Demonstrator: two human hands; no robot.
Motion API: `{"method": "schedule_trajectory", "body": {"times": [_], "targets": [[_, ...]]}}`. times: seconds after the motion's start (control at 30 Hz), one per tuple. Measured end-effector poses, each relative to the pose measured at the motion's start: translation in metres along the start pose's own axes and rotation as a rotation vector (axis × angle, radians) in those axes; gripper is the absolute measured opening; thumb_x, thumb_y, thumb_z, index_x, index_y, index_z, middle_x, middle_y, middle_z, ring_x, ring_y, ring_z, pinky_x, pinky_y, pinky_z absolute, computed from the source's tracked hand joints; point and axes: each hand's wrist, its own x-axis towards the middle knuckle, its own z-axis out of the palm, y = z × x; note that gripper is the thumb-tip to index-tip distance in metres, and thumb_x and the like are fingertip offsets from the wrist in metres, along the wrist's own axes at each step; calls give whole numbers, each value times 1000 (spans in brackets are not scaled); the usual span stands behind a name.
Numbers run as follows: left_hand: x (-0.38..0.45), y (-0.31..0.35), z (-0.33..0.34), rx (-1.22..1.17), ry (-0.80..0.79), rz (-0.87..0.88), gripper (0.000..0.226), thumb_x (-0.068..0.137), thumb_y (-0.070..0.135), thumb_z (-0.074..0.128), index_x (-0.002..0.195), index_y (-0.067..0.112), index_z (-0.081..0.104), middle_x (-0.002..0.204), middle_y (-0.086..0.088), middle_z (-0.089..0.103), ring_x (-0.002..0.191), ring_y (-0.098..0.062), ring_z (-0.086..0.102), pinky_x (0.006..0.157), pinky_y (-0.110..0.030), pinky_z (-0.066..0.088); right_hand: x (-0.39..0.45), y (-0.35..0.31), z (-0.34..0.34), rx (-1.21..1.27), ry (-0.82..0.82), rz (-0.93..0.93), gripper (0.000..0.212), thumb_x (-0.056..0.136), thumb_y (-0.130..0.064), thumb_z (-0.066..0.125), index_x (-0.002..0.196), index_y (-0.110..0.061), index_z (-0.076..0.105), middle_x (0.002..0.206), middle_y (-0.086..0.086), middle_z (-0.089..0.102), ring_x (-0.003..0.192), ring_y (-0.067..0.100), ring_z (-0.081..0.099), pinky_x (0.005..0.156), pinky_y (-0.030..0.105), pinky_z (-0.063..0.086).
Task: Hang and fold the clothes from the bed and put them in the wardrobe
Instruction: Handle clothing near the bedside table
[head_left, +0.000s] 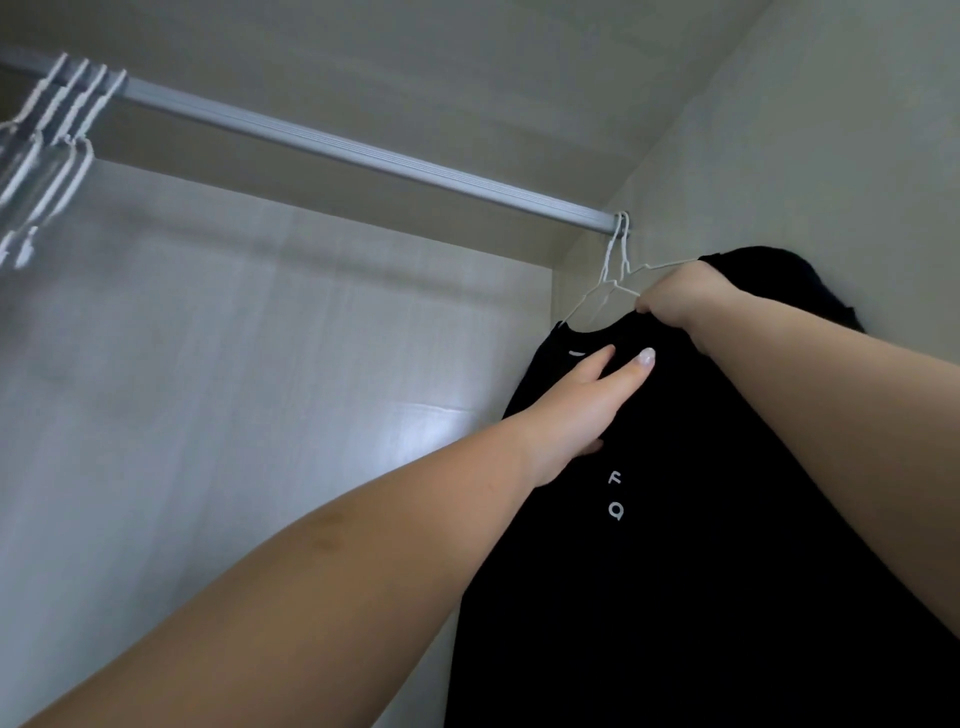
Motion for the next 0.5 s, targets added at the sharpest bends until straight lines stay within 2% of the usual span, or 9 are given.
{"method": "schedule_trajectory", "body": {"times": [0.07,0.13,0.2,0.27,0.3,0.37,0.43,0.5], "targets": [[-1,1,1,3,-1,7,71,88,61,51,149,38,23,149,11,38,132,-13,41,105,-40,38,-6,-5,-4,-256,59,-118,17,90,-11,48,99,-4,61,110,18,63,108,33,59,66,27,41],[-4,3,0,23,2,14,67,90,58,49,149,35,27,146,7,42,125,-11,46,99,-36,40,-19,-8,-13,-432,178,-226,22,88,-15,47,100,-4,62,99,16,61,96,34,58,70,28,39],[-10,5,-3,42,19,16,56,96,48,47,147,29,34,140,5,48,121,-10,49,96,-35,40,-35,-10,-15,-583,303,-436,31,88,-18,49,114,-9,61,111,17,59,103,36,55,74,34,41],[-18,7,-10,57,65,23,42,100,37,45,139,24,44,127,4,56,117,-10,51,99,-36,39,-52,-14,-11,-651,295,-653,33,90,-20,49,120,-12,60,119,15,56,109,36,53,82,38,44],[-23,7,-14,58,92,20,35,100,33,44,134,23,48,121,4,57,114,-10,52,103,-38,39,-63,-17,-7,-621,268,-722,33,91,-21,49,121,-14,60,119,14,56,110,35,53,84,39,45],[-37,5,-25,51,154,-1,26,100,30,45,124,24,54,114,5,60,111,-9,54,106,-41,39,-82,-24,6,-364,209,-717,31,90,-23,50,119,-16,61,117,9,58,109,31,55,85,37,45],[-54,1,-39,16,228,-38,19,99,30,48,115,23,57,113,5,64,110,-9,58,105,-40,42,-102,-33,23,-15,113,-596,27,89,-21,53,114,-18,63,107,2,63,103,22,58,88,34,46],[-75,-6,-54,-40,304,-66,20,98,28,49,114,21,59,111,5,66,108,-9,61,102,-38,45,-128,-38,43,345,-52,-441,22,90,-19,55,111,-20,63,92,-8,63,92,13,59,85,28,45]]}}
